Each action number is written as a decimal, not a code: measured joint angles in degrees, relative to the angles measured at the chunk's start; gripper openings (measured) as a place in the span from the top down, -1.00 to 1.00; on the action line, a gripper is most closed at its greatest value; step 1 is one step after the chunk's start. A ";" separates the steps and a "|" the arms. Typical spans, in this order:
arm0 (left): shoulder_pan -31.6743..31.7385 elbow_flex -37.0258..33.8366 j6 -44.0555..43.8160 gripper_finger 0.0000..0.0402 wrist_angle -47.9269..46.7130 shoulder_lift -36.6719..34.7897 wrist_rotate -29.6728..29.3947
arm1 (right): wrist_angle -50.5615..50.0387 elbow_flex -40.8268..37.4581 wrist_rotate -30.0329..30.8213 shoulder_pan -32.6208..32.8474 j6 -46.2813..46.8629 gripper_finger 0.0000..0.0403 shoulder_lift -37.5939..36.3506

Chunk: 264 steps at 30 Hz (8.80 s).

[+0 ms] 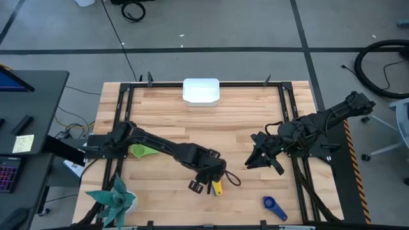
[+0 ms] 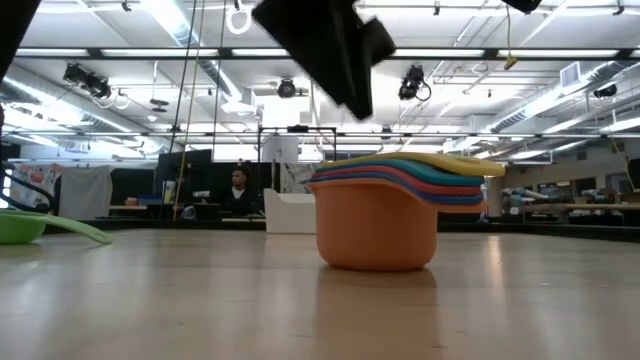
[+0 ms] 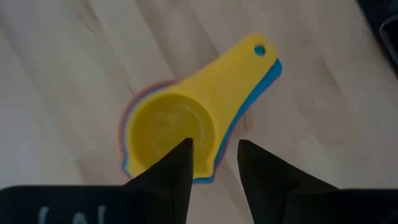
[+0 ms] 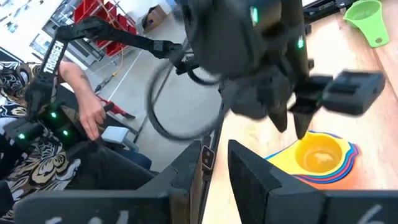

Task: Nest measuring cups in basket
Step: Stack the green measuring cup on top of the yellow measuring cup, then stack the dark blue measuring cup on top of the green measuring cup

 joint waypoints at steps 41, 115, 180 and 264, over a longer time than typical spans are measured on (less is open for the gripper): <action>3.17 -28.87 -74.84 0.34 -38.54 -13.26 0.43 | 0.13 0.00 -0.38 0.00 -0.07 0.59 0.00; 0.41 -13.24 -34.08 0.90 -33.80 -13.13 -7.95 | 7.94 0.00 -8.39 0.00 -2.52 0.59 -1.20; 0.42 17.27 8.08 0.84 -19.00 13.36 -2.49 | 6.20 0.02 -7.38 0.00 -9.29 0.59 -13.66; -10.05 17.33 -56.25 0.53 -36.53 8.62 -7.81 | -17.64 0.02 -19.40 17.84 15.44 0.32 41.80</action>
